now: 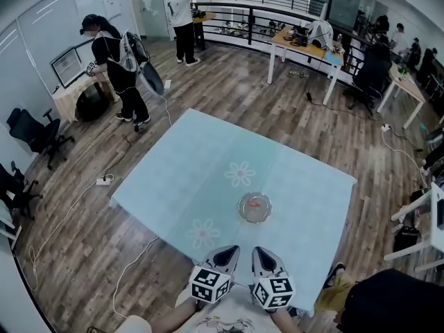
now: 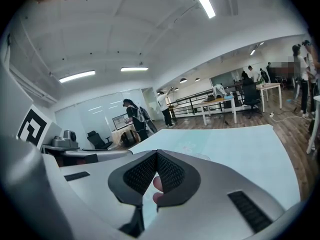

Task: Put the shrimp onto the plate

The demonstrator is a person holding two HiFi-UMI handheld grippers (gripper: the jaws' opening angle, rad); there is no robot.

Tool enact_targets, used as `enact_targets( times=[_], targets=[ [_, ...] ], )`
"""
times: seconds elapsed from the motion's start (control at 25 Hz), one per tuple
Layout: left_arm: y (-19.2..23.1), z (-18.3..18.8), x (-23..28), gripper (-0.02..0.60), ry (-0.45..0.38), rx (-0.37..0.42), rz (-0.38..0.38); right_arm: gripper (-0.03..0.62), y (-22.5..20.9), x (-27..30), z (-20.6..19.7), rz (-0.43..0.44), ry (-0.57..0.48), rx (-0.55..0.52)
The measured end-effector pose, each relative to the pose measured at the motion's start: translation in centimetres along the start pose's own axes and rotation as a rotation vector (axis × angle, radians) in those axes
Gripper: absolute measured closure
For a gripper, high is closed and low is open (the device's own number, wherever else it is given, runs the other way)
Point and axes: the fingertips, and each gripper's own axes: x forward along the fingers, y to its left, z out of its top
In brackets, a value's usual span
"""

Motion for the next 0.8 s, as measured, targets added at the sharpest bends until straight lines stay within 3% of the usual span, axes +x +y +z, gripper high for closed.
enact_targets(
  times=[0.8],
  targets=[
    [1.6, -0.8, 0.5, 0.574, 0.045, -0.004, -0.005, 0.571, -0.9, 1.7, -0.5, -0.024, 0.023, 0.028]
  ],
)
